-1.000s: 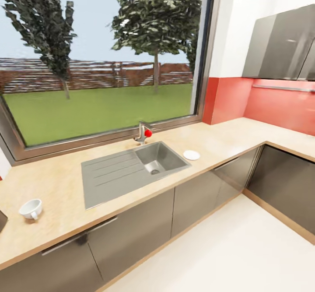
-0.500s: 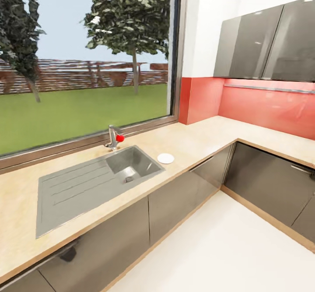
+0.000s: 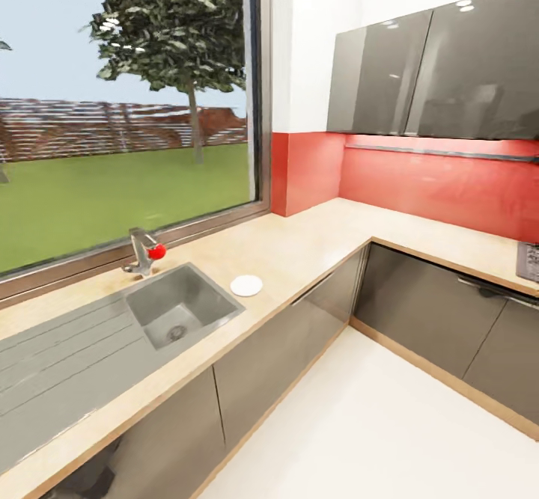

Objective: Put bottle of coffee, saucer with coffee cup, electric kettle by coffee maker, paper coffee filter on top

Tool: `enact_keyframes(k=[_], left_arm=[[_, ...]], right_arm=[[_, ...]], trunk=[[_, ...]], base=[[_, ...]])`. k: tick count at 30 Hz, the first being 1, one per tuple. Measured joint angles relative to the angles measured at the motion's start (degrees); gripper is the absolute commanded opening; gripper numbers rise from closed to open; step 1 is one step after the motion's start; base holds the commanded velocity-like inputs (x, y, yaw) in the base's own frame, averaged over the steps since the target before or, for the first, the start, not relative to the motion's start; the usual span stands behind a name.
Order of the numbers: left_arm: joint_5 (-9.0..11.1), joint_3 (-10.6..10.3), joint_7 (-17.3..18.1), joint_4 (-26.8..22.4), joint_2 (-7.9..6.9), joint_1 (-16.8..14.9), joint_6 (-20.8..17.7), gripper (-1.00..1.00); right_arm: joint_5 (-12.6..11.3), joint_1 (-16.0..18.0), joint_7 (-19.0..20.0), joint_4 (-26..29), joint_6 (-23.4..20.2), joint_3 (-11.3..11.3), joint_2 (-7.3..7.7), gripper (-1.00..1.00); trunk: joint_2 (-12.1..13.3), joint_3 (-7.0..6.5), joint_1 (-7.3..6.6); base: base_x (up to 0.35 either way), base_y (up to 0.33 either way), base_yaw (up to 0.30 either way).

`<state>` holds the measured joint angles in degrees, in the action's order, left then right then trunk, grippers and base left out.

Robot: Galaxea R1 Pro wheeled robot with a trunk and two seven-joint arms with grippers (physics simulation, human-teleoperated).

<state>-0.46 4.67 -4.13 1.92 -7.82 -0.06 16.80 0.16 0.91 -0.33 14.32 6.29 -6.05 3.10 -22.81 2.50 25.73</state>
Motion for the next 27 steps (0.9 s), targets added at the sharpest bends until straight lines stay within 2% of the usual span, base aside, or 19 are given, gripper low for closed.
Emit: enact_keyframes(k=[27], left_arm=[[0.0, 0.05, 0.0, 0.0, 0.0, -0.01, 0.0, 1.0]], right_arm=[[0.0, 0.0, -0.03, 0.0, 0.0, 0.0, 0.01, 1.0]], trunk=[[0.0, 0.0, 0.0]], base=[[0.203, -0.217, -0.267]])
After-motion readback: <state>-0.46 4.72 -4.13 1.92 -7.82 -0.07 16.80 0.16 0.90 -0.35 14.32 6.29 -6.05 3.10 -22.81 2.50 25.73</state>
